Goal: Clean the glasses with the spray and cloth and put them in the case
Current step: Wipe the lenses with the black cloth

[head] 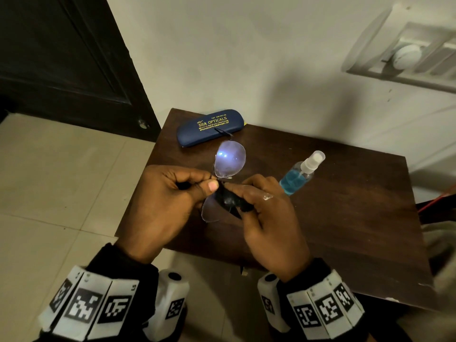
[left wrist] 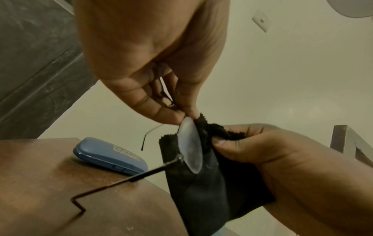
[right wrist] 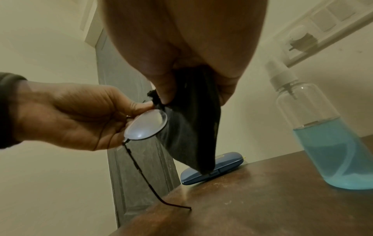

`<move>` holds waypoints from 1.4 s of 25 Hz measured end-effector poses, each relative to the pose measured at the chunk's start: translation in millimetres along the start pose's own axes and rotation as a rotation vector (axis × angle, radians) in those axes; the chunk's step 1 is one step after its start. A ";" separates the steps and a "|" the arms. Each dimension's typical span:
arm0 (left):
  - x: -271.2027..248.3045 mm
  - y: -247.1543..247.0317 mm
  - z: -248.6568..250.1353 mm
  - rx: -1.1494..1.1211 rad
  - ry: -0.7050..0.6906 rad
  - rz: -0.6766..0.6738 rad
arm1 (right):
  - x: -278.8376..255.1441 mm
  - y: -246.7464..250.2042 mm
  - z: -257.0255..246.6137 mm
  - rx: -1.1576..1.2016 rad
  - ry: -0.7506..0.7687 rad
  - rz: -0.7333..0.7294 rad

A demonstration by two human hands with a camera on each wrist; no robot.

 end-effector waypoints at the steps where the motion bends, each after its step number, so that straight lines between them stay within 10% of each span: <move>1: 0.4 2.2 0.7 -0.022 -0.007 0.033 | 0.3 4.5 5.0 0.022 -0.051 0.057; 9: -3.3 1.9 3.2 -0.071 -0.049 0.144 | 4.5 31.4 30.0 0.679 -0.517 0.577; 35: -3.3 -24.4 3.9 0.058 -0.149 0.105 | 14.2 16.9 -3.6 0.812 -0.339 0.385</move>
Point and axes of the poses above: each hand's wrist, its own x-axis towards the middle knuckle, its own y-axis out of the back of the hand, z = x × y, the point moved 6 cm from there along x, towards the middle knuckle
